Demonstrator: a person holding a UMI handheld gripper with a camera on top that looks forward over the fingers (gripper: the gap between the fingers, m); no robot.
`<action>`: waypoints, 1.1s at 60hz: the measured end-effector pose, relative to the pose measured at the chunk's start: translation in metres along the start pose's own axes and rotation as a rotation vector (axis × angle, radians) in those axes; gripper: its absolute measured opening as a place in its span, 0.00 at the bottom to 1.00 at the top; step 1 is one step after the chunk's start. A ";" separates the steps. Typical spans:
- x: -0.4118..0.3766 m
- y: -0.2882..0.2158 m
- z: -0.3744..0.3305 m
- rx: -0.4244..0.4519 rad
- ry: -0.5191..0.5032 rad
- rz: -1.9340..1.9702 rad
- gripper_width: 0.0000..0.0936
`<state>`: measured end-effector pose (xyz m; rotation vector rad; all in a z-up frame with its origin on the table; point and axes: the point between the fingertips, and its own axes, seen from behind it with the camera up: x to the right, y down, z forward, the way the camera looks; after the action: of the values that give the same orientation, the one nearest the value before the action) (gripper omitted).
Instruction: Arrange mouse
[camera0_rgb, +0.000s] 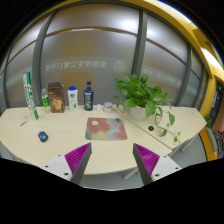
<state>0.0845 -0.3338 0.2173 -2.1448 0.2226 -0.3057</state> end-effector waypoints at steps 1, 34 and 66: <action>0.000 0.001 0.000 -0.002 0.002 0.000 0.91; -0.176 0.134 0.023 -0.168 -0.179 -0.054 0.91; -0.408 0.088 0.186 -0.135 -0.298 -0.165 0.90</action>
<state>-0.2524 -0.1247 -0.0109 -2.3148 -0.1077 -0.0633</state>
